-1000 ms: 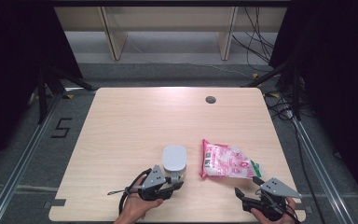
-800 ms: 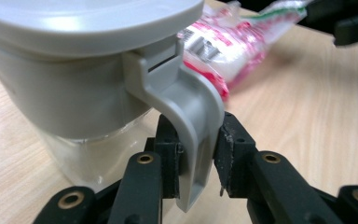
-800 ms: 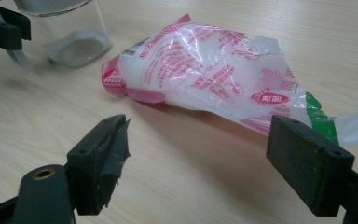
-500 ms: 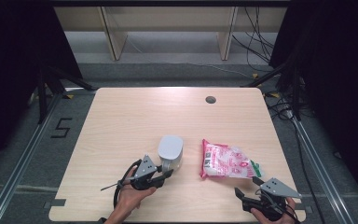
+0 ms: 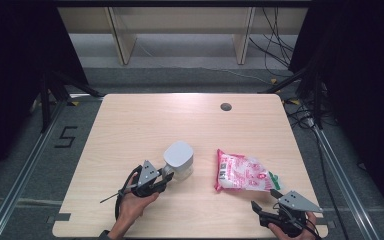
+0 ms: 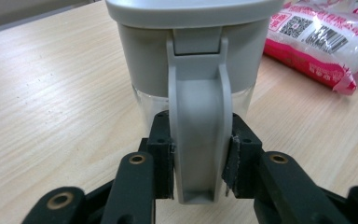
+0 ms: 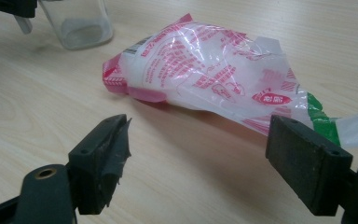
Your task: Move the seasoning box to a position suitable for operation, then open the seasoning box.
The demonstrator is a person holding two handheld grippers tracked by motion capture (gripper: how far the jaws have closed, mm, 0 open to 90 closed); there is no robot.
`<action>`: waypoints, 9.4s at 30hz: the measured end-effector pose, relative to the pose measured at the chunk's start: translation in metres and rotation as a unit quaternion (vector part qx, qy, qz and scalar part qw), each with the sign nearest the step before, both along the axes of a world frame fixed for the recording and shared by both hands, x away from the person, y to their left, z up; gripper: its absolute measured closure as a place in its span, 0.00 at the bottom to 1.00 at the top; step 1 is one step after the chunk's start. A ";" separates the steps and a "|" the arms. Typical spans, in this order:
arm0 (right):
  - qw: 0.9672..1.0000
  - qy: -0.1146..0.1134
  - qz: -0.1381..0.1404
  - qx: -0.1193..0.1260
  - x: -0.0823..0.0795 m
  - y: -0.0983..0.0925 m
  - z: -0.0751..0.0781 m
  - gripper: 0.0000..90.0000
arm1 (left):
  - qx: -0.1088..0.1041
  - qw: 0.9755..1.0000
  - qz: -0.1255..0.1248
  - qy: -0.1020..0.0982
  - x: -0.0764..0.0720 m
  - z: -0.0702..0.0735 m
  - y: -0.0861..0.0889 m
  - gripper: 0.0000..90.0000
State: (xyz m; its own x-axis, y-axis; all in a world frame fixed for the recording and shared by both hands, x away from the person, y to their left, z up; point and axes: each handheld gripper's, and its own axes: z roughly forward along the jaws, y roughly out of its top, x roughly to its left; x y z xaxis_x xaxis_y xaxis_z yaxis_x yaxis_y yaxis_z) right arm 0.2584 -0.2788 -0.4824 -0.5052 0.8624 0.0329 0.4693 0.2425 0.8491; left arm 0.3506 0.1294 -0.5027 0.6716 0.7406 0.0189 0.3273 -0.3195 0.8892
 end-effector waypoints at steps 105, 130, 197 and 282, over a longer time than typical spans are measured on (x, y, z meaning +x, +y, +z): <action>1.000 -0.002 0.027 0.005 0.005 0.007 0.001 0.22 | -0.070 0.995 -0.043 -0.050 0.027 0.056 -0.007 0.97; 0.999 -0.032 0.041 0.006 0.017 0.029 0.007 0.20 | -0.073 0.996 -0.037 -0.043 0.047 0.053 -0.020 0.96; 0.985 -0.057 0.155 0.049 0.126 0.148 0.051 1.00 | -0.093 0.995 -0.047 -0.005 0.006 0.037 0.015 0.53; 0.988 0.032 0.115 -0.099 0.070 0.079 -0.003 1.00 | -0.061 0.997 -0.016 0.045 -0.008 0.006 0.030 0.33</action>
